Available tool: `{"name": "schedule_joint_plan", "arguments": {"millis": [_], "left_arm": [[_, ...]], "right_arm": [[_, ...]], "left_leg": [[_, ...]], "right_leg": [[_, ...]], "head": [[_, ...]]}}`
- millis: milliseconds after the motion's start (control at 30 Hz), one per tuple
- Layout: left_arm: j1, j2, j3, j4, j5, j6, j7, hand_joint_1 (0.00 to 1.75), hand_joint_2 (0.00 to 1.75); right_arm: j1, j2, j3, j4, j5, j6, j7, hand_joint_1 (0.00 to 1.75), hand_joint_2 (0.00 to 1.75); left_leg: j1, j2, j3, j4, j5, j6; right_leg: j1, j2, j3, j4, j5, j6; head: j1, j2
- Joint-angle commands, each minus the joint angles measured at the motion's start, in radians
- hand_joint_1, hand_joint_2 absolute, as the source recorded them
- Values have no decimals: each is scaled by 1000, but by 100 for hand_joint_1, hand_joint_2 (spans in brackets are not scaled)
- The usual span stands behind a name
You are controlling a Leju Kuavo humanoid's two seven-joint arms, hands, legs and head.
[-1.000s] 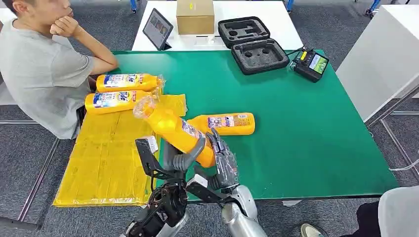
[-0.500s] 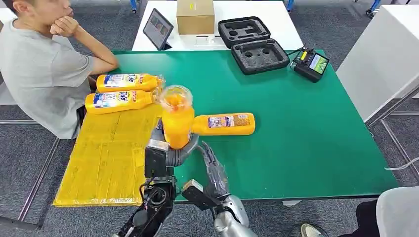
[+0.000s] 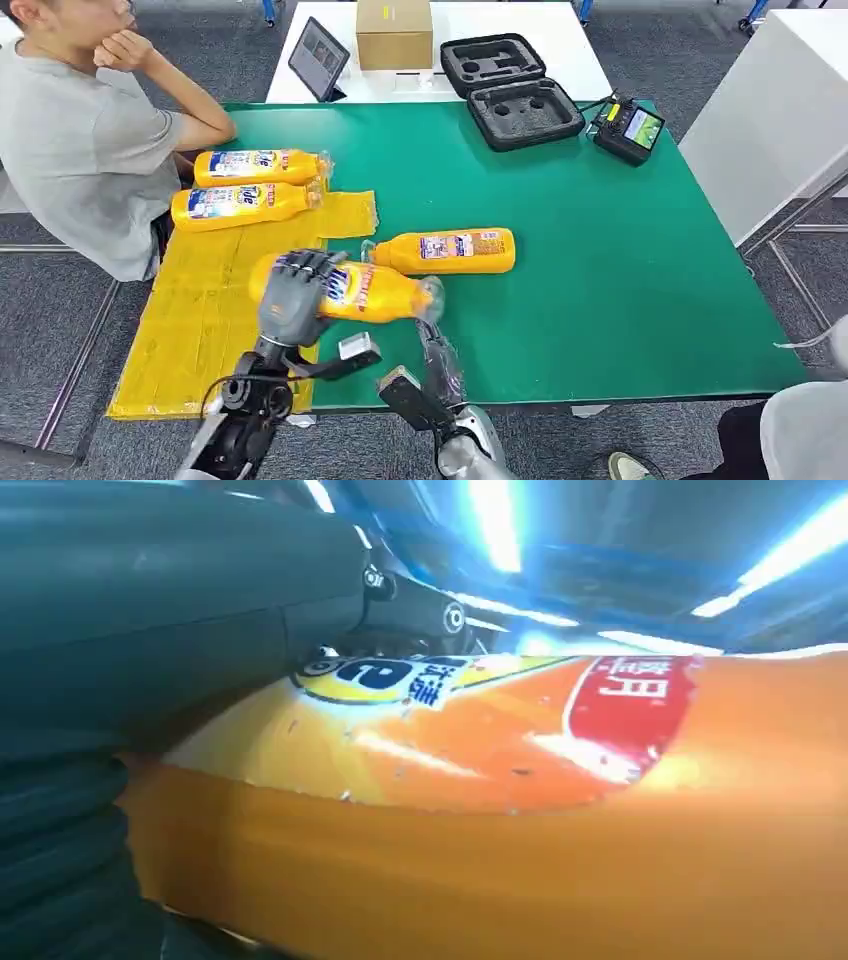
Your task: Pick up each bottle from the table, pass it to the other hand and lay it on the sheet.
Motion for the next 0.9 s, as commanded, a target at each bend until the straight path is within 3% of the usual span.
{"name": "schedule_joint_plan", "arguments": {"millis": [33,67,233,367,900], "left_arm": [[-74,130,66,80,-259,-1,332,175,175],[-110,187,2,149,-261,-1,465,175,175],[-125,198,-3,165,-249,-1,464,175,175],[-158,219,-23,198,-251,-1,535,175,175],[-168,177,19,244,-178,-1,346,175,175]], "right_arm": [[-40,-26,77,45,-46,28,0,0,175],[-45,-24,85,49,-54,38,0,0,175],[-47,-21,86,52,-55,37,0,0,175],[-53,-22,108,56,-61,50,0,0,175],[-76,-18,152,74,-86,62,0,0,175]], "left_leg": [[1,0,3,-1,-1,-3],[2,-1,4,0,-1,-4],[3,-1,3,-1,0,-3],[3,-3,3,0,0,-3],[2,-2,2,0,1,-2]], "right_leg": [[1,1,3,0,-1,-2],[2,0,4,0,-2,-3],[2,1,3,0,-1,-2],[2,-2,4,-1,-2,-2],[1,-2,2,0,-1,-1]], "head": [[0,0],[0,0],[0,0],[0,0],[0,0]]}}
